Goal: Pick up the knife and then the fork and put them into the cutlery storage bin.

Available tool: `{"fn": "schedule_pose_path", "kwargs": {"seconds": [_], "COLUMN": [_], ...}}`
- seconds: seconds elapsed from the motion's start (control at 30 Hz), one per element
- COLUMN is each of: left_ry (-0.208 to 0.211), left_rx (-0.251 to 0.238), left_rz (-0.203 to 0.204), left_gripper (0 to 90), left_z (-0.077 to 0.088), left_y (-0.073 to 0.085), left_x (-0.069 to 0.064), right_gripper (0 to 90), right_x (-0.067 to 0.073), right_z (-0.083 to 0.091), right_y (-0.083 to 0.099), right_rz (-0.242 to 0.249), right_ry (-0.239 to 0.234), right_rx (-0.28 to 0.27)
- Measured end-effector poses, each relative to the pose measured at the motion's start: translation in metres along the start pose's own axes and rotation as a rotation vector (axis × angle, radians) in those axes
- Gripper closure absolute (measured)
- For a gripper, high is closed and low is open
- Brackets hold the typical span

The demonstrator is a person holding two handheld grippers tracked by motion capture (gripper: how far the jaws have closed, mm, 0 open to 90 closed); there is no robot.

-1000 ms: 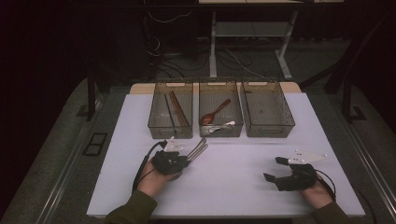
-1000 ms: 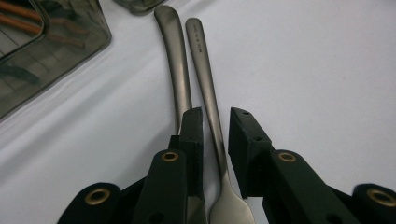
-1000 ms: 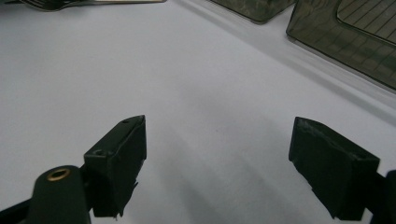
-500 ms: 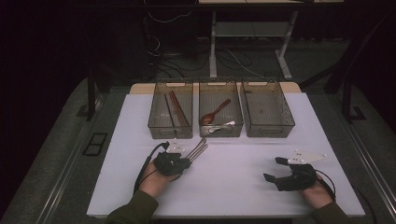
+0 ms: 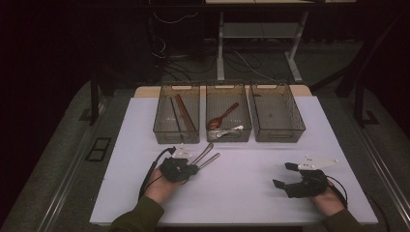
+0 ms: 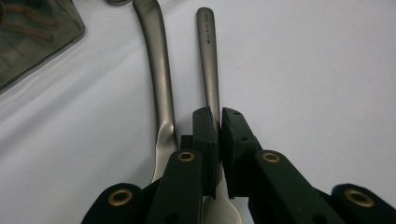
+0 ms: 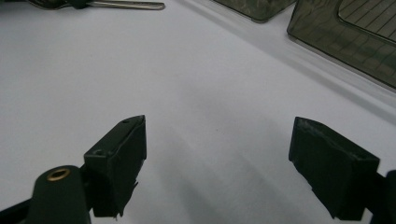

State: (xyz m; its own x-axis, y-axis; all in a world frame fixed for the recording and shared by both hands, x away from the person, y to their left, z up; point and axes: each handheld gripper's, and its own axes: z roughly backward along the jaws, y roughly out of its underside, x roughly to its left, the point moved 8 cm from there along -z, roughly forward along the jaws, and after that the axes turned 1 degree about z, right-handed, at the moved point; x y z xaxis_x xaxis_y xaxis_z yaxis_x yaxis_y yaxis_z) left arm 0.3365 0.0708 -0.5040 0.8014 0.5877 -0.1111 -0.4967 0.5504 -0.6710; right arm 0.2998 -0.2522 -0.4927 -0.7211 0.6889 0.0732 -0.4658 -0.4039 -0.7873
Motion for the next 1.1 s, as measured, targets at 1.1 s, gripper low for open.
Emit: {"fn": "schedule_pose_path", "kwargs": {"seconds": [1.1], "left_ry": [0.135], "left_rx": [-0.137], "left_rz": [-0.11], "left_gripper": [84.3], "left_z": [0.022], "left_y": [-0.027], "left_x": [-0.027], "right_gripper": [14.3], "right_x": [-0.006], "right_z": [0.003], "right_y": [-0.004], "right_rz": [-0.028], "right_ry": [0.021], "right_rx": [0.071]}}
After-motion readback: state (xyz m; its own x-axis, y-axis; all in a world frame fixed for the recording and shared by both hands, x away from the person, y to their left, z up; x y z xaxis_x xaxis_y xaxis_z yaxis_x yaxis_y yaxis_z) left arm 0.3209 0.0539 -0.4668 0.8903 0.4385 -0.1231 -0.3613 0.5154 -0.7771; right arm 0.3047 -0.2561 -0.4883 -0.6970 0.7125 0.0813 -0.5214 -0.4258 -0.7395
